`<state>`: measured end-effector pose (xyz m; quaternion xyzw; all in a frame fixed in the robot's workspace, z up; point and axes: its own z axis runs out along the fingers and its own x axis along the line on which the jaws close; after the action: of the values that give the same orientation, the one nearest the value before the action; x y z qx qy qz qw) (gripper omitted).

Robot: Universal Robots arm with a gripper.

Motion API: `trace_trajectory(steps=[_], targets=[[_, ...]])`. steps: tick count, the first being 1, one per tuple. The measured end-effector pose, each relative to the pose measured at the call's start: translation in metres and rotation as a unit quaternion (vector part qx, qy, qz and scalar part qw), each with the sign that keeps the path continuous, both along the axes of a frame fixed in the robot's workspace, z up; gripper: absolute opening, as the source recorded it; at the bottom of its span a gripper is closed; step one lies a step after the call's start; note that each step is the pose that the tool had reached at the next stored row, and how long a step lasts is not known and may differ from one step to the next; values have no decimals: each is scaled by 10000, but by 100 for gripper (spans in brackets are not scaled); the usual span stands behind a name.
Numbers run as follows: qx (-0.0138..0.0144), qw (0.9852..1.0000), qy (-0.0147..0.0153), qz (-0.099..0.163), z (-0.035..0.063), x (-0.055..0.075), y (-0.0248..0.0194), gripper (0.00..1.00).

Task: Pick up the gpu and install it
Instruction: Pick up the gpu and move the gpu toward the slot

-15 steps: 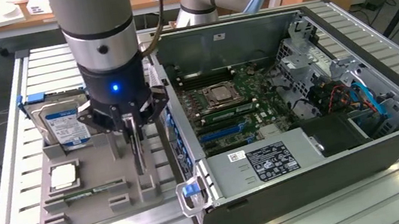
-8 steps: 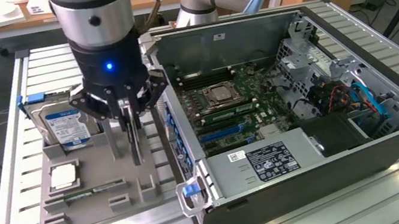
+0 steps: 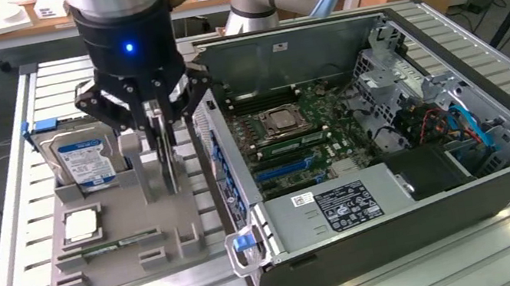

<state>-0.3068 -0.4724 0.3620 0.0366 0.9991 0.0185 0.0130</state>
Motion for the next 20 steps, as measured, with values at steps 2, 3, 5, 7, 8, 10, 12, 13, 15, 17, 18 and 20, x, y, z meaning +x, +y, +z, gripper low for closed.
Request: trace_trajectory(steps=[2,3,5,7,8,10,12,13,15,17,18,20], targets=[[-1,10000,0,0,93,0,0,27],[-1,10000,0,0,138,0,0,27],[-2,10000,0,0,227,0,0,27],[-4,10000,0,0,322,0,0,27],[-4,10000,0,0,366,0,0,27],[-6,10000,0,0,457,0,0,27],[-7,10000,0,0,546,0,0,27],[-8,10000,0,0,591,0,0,27],[-9,10000,0,0,684,0,0,27],[-10,10000,0,0,774,0,0,27],[-10,10000,0,0,817,0,0,27],[-11,10000,0,0,885,0,0,27]])
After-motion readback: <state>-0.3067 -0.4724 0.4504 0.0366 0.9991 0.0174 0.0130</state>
